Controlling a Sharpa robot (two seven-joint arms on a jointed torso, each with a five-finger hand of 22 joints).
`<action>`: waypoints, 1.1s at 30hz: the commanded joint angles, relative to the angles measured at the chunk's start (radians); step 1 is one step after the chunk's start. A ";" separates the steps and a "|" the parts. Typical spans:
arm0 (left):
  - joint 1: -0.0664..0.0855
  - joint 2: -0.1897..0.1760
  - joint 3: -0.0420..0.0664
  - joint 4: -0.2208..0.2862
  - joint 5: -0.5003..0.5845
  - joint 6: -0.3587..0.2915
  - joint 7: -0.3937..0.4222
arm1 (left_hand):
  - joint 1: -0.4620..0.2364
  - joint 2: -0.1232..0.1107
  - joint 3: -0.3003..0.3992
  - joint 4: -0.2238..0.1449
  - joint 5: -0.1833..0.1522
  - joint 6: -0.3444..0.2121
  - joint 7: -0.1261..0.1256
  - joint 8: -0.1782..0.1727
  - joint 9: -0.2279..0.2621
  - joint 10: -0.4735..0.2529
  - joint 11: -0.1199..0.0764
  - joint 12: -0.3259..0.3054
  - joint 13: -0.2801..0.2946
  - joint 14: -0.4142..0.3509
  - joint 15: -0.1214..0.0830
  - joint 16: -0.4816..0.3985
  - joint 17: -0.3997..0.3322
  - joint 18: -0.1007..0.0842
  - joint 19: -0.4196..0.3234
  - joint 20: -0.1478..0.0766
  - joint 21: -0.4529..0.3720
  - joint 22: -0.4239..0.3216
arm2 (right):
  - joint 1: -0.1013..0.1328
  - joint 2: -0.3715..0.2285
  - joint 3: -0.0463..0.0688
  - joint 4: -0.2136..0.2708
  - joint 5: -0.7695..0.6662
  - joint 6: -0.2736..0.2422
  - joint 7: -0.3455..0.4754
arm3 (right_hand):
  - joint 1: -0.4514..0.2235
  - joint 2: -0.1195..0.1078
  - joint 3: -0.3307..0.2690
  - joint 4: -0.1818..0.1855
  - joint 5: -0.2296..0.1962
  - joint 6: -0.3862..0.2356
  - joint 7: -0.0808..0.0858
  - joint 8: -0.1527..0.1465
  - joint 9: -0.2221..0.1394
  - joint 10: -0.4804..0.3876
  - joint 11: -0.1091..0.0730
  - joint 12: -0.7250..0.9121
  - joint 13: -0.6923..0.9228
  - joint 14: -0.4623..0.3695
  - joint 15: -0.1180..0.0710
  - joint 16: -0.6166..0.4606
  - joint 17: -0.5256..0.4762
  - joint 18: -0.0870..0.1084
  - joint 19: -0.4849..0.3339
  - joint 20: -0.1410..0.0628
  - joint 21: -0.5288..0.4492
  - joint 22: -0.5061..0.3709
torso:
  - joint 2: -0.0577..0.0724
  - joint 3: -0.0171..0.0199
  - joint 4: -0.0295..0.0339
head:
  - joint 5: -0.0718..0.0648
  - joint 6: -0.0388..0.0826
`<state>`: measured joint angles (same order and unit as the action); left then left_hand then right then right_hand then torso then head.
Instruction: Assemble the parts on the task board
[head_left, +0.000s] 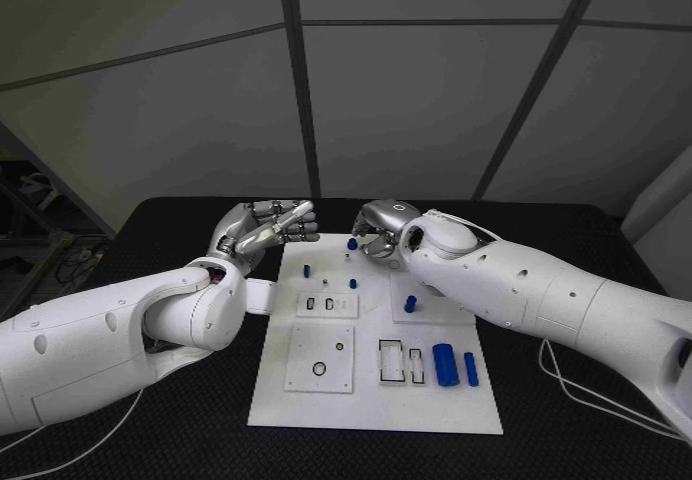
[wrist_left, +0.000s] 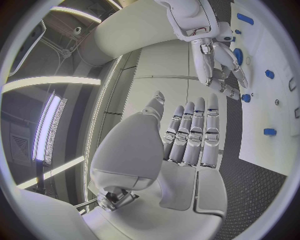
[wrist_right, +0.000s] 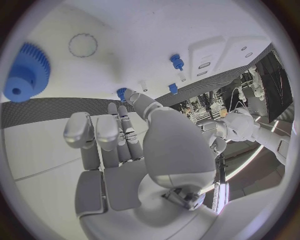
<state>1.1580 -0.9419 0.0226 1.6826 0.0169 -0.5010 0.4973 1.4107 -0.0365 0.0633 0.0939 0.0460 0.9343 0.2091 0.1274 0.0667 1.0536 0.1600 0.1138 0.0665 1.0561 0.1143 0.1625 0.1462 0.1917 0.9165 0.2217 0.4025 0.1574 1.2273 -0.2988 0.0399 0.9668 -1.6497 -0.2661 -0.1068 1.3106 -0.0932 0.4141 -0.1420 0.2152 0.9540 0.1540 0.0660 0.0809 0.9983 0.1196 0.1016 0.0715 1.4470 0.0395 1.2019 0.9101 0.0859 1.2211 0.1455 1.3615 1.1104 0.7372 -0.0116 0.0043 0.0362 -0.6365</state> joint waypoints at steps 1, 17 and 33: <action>0.002 -0.005 0.001 -0.001 -0.008 0.017 0.002 | -0.007 0.002 0.000 -0.007 0.004 0.000 0.004 -0.005 -0.002 -0.002 0.004 -0.006 -0.001 0.000 0.007 -0.003 0.001 -0.011 0.002 0.003 -0.006 -0.001 | 0.002 -0.049 0.000 0.055 0.031 -0.085 0.006 | 0.007 0.004 -0.006 0.005 0.011 0.018 0.008 0.007 0.005 0.030 -0.006 0.019 0.003 0.002 -0.012 0.001 0.002 0.011 0.014 -0.007 0.002 0.009 | -0.002 0.0012 -0.0033 | 0.000 0.003; 0.002 -0.018 0.001 -0.026 -0.008 0.029 0.001 | -0.007 0.003 0.000 -0.008 0.004 0.001 0.004 -0.005 -0.001 -0.001 0.003 -0.006 -0.001 0.001 0.007 -0.004 0.001 -0.011 0.002 0.003 -0.006 -0.002 | 0.003 -0.386 0.004 0.331 0.235 0.017 -0.078 | -0.032 -0.058 -0.125 0.070 0.058 0.011 -0.014 0.008 0.012 0.339 -0.072 0.395 0.267 0.062 -0.065 0.153 0.240 -0.031 0.168 -0.057 0.096 0.205 | -0.015 0.0082 -0.0283 | 0.014 0.010; 0.001 -0.002 0.000 -0.045 -0.008 0.036 -0.002 | -0.007 0.003 0.000 -0.008 0.004 0.001 0.004 -0.005 -0.001 -0.001 0.003 -0.006 -0.001 0.001 0.007 -0.004 0.001 -0.011 0.002 0.003 -0.006 -0.002 | 0.004 -0.326 0.005 0.232 0.268 0.108 -0.101 | 0.023 -0.031 -0.235 0.180 0.089 -0.086 0.017 0.055 0.030 0.299 -0.038 1.135 1.068 0.095 -0.032 0.308 0.518 -0.054 0.244 -0.027 0.148 0.319 | -0.005 0.0109 -0.0227 | 0.004 0.010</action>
<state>1.1577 -0.9453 0.0221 1.6380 0.0166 -0.4810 0.4932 1.4107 -0.0365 0.0633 0.0939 0.0460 0.9344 0.2090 0.1276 0.0668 1.0537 0.1601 0.1140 0.0665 1.0561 0.1143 0.1626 0.1459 0.1917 0.9165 0.2217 0.4025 0.1568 1.2288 -0.6266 0.0443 1.2041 -1.4041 -0.1958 -0.1990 1.3225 -0.1219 0.1792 0.0333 0.3013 0.8743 0.1713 0.1158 0.1104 1.2901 0.0804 1.2320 1.1394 1.4666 -0.0016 1.5070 1.3081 0.0459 1.4584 0.1159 1.5045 1.3080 0.7292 -0.0017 -0.0204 0.0410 -0.6271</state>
